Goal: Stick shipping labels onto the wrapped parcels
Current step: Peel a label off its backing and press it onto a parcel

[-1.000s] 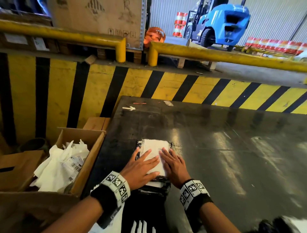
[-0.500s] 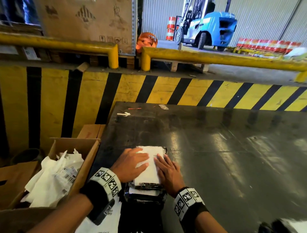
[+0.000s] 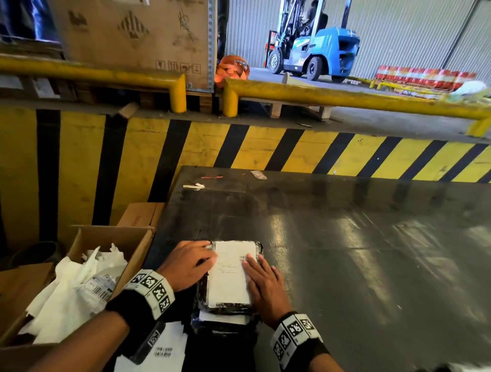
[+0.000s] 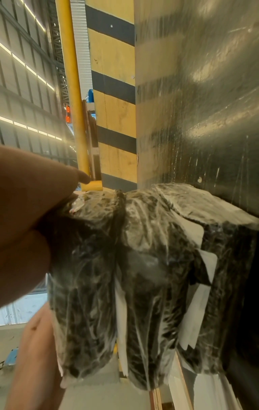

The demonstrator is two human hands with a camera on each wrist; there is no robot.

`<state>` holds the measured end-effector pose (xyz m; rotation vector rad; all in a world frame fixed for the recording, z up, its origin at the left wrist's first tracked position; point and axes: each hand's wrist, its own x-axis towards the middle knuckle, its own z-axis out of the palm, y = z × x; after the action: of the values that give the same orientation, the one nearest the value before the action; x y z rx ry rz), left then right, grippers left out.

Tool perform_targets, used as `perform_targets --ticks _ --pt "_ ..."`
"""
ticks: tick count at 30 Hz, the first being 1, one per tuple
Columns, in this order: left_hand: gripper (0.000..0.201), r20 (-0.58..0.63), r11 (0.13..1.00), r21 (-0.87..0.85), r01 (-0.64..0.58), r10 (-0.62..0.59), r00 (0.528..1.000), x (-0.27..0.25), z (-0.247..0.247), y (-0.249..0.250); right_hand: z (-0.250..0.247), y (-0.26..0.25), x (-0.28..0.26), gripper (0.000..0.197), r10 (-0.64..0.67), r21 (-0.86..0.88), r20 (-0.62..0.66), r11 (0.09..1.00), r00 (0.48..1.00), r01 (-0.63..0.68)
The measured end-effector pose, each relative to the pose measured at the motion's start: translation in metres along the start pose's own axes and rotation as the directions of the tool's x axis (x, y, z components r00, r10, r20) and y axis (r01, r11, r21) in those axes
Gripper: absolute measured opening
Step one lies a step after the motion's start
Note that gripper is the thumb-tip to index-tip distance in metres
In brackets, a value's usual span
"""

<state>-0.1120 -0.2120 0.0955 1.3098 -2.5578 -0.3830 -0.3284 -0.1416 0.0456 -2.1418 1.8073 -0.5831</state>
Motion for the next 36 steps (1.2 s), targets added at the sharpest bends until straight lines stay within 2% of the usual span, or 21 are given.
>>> perform_targets --ticks 2,5,10,12,14,16,18,20,22,24,26,29,33,36 --pt "0.084 0.007 0.999 0.05 -0.02 0.02 1.0 0.016 0.002 0.013 0.001 0.001 0.0 0.077 0.002 0.0 -0.002 1.0 1.0 -0.002" --pt "0.092 0.095 0.984 0.18 -0.005 -0.012 0.995 0.029 0.016 0.016 0.0 0.002 0.0 0.076 0.002 0.01 0.007 1.0 1.0 -0.002" --pt "0.088 0.034 0.978 0.174 0.115 -0.123 0.992 0.008 0.022 -0.001 0.001 0.002 0.001 0.075 -0.006 0.021 -0.016 1.0 1.0 0.006" --pt "0.086 -0.004 0.98 0.068 0.185 -0.185 0.983 -0.005 0.025 0.001 0.002 0.002 0.0 0.075 -0.008 0.039 -0.038 0.999 0.999 0.01" --pt "0.08 -0.036 0.956 -0.115 0.271 -0.276 0.96 -0.019 0.032 0.007 0.001 0.002 -0.001 0.074 -0.011 0.071 -0.069 0.997 0.998 0.016" --pt "0.067 -0.033 0.892 -0.306 0.331 -0.358 0.933 -0.031 0.042 0.015 0.002 0.0 -0.003 0.071 0.033 0.11 -0.107 0.994 0.994 -0.021" --pt "0.061 -0.043 0.81 -0.466 0.355 -0.422 0.906 -0.038 0.056 0.02 0.008 0.0 -0.007 0.07 0.133 0.215 -0.192 0.972 0.972 -0.09" --pt "0.068 -0.046 0.72 -0.603 0.344 -0.462 0.886 -0.039 0.07 0.021 0.013 -0.002 -0.013 0.079 0.25 0.355 -0.218 0.921 0.944 -0.162" --pt "0.077 -0.044 0.639 -0.702 0.314 -0.48 0.876 -0.038 0.081 0.021 0.014 -0.006 -0.018 0.075 0.345 0.523 -0.15 0.823 0.926 -0.222" --pt "0.076 -0.064 0.562 -0.787 0.254 -0.484 0.873 -0.037 0.089 0.022 0.01 -0.01 -0.021 0.065 0.368 0.638 -0.078 0.732 0.926 -0.237" --pt "0.074 -0.086 0.525 -0.823 0.217 -0.493 0.866 -0.038 0.089 0.026 0.01 -0.009 -0.021 0.062 0.36 0.69 -0.064 0.69 0.931 -0.22" --pt "0.074 -0.055 0.525 -0.806 0.272 -0.524 0.85 -0.038 0.084 0.031 0.008 -0.011 -0.019 0.06 0.346 0.727 -0.066 0.659 0.936 -0.192" --pt "0.061 -0.024 0.608 -0.715 0.346 -0.516 0.856 -0.045 0.07 0.045 0.001 -0.017 -0.029 0.057 0.315 0.763 -0.09 0.631 0.945 -0.137" --pt "0.059 -0.07 0.625 -0.722 0.296 -0.492 0.868 -0.06 0.065 0.062 0.0 -0.014 -0.051 0.059 0.323 0.768 -0.146 0.633 0.935 -0.099"
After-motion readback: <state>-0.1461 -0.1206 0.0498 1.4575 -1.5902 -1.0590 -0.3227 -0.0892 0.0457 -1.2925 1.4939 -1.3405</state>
